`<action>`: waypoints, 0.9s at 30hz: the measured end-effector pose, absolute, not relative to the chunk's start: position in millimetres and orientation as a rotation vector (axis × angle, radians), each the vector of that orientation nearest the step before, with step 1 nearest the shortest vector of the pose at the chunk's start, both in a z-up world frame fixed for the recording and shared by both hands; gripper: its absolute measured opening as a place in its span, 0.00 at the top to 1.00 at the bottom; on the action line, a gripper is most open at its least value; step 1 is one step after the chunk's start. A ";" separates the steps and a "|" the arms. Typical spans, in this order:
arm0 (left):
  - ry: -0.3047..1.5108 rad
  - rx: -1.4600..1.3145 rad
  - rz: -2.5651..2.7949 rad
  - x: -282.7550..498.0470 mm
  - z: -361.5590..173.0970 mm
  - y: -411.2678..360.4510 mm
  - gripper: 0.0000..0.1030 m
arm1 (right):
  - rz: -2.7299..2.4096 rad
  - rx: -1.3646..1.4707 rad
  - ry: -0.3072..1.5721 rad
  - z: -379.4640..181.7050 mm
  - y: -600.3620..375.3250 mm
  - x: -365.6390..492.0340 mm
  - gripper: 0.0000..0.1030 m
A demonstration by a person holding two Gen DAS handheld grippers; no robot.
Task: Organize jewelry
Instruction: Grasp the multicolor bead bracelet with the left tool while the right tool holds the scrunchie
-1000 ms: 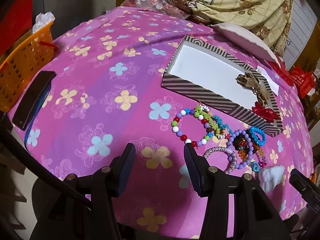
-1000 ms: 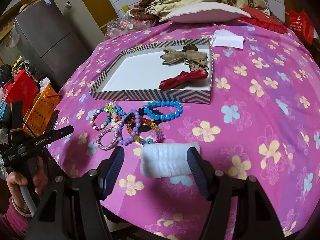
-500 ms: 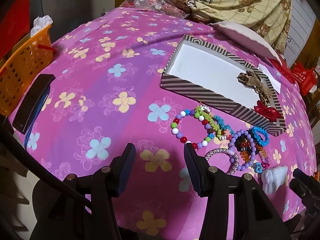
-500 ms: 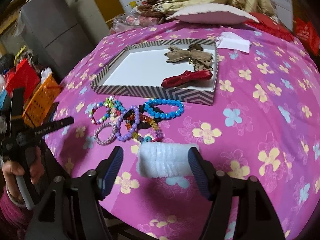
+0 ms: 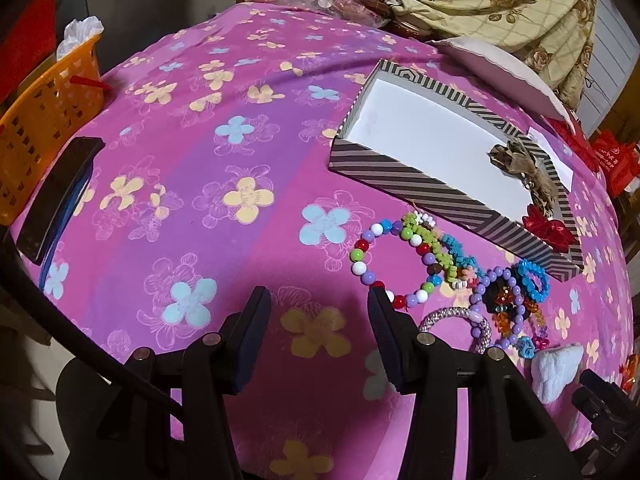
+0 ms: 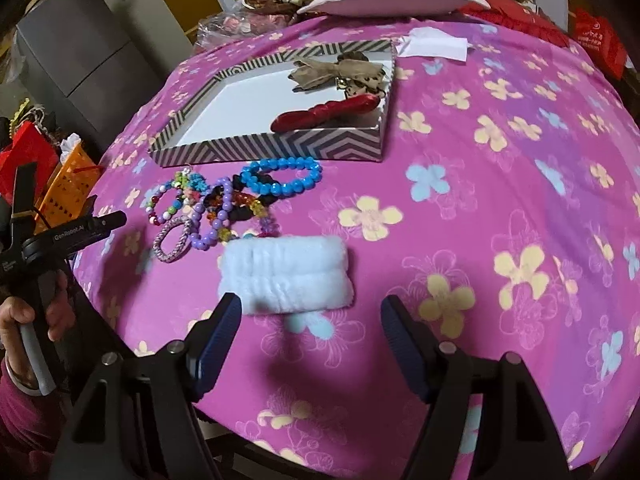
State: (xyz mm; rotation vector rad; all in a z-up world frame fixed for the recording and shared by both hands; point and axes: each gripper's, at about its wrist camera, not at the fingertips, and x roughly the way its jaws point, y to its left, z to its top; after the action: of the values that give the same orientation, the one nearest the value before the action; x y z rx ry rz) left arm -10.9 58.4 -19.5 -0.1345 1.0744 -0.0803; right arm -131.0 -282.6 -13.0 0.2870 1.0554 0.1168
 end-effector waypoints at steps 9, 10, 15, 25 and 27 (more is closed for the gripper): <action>1.100 -0.139 -0.086 -3.1 -24.5 59.0 0.55 | 0.359 -0.141 1.070 2.4 -239.0 -114.8 0.18; 1.105 -0.141 -0.091 -2.1 -25.2 58.7 0.55 | 0.381 -0.183 1.085 1.2 -235.3 -110.7 0.18; 1.124 -0.168 -0.093 7.3 -27.3 59.4 0.55 | 0.471 -0.427 1.143 -11.7 -215.8 -90.5 0.18; 1.142 -0.043 -0.125 28.7 -43.6 33.5 0.55 | 0.515 -0.230 1.148 -26.5 -231.6 -90.4 0.42; 1.131 -0.001 -0.126 31.0 -44.9 26.3 0.55 | 0.493 -0.184 1.135 -26.3 -238.0 -94.6 0.46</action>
State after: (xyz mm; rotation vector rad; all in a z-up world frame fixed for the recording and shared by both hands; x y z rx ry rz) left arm 31.0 26.3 -44.9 -0.0012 1.1314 -0.1258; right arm -94.6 -238.0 -26.3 -0.1842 1.1354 0.4932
